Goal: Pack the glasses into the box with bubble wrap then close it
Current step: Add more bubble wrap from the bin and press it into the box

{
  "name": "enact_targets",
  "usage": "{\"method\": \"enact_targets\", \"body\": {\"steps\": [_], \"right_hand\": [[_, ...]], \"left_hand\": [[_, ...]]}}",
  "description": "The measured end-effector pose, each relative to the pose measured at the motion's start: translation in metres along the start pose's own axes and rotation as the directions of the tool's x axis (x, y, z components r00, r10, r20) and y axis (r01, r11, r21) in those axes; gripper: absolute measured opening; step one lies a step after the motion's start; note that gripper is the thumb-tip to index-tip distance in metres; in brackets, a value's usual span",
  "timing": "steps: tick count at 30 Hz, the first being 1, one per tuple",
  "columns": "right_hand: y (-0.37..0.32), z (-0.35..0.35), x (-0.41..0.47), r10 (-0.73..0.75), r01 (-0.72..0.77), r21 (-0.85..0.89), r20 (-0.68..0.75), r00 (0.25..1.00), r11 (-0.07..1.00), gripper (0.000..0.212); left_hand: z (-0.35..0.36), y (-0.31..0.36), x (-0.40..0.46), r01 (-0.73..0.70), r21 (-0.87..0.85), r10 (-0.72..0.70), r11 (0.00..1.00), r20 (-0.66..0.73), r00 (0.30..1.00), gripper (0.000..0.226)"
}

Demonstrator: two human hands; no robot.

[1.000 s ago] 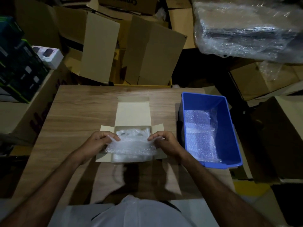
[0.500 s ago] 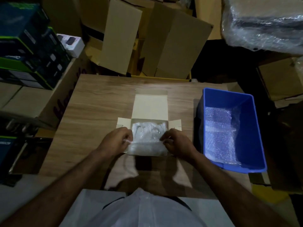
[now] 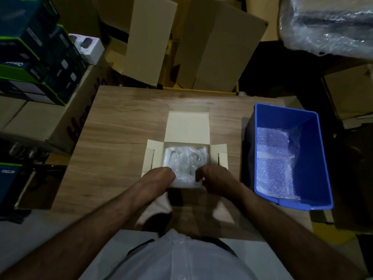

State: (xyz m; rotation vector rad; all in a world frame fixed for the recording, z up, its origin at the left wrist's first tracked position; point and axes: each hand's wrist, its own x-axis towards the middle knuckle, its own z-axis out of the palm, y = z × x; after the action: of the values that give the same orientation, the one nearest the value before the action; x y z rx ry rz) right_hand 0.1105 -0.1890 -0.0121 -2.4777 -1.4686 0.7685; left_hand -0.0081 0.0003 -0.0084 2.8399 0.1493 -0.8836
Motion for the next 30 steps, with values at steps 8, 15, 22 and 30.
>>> {"method": "enact_targets", "body": {"steps": [8,15,22,30], "right_hand": [[-0.009,-0.002,0.01,0.012,-0.01,-0.137,0.014,1.0,0.99,0.03],[-0.012,0.0,0.014,0.056,-0.053,-0.08,0.042,0.998,0.995,0.032],[-0.004,-0.011,0.024,0.306,-0.278,0.239,-0.091,0.948,0.93,0.096],[-0.013,0.0,0.032,0.244,-0.244,-0.003,-0.034,0.969,0.97,0.112]], "left_hand": [[-0.001,0.003,0.016,-0.004,0.108,0.008,0.994,-0.033,0.999,0.009],[-0.002,-0.005,0.01,0.026,-0.056,-0.039,0.998,-0.253,0.967,0.058],[-0.032,-0.012,0.027,0.053,-0.411,-0.117,0.91,-0.131,0.985,0.12],[-0.02,0.0,0.05,0.09,-0.175,-0.094,0.98,-0.017,0.995,0.125]]}}
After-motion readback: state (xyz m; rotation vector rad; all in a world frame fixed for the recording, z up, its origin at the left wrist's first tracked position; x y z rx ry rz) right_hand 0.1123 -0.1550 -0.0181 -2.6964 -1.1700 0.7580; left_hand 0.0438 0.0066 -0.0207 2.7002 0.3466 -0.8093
